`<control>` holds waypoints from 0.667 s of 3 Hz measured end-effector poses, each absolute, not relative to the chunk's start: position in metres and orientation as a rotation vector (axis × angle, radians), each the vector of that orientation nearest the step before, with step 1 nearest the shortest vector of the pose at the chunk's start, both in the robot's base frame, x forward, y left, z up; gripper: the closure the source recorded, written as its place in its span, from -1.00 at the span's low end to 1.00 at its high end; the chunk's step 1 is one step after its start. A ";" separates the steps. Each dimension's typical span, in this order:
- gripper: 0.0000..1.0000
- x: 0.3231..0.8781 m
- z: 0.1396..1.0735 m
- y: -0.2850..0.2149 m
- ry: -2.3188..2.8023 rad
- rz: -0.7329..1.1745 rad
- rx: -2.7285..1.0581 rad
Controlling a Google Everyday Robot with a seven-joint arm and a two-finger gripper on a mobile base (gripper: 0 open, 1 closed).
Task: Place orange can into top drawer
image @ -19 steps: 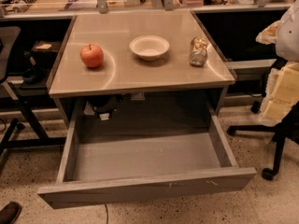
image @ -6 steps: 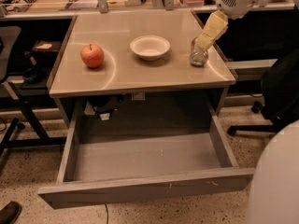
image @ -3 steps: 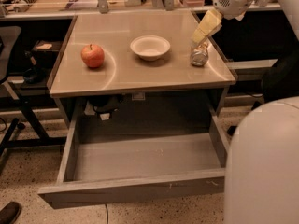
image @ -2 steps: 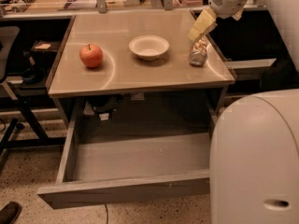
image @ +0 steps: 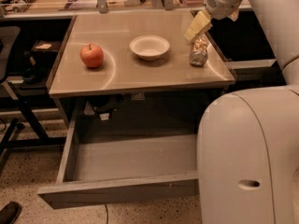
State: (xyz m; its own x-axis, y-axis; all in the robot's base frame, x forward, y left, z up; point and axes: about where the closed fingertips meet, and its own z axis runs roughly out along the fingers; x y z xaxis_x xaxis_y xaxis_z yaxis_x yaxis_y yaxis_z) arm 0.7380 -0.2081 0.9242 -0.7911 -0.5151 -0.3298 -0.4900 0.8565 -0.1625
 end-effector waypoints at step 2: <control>-1.00 0.762 0.879 -0.212 2.743 -0.107 -0.681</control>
Offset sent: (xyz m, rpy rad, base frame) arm 0.0553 -0.0205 -0.0525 -0.0310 0.1133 -0.1192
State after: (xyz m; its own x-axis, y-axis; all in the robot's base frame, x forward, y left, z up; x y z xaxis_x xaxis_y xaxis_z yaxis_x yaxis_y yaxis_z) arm 0.7622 -0.2119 0.8789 -0.8381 -0.4674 -0.2814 -0.4441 0.8841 -0.1456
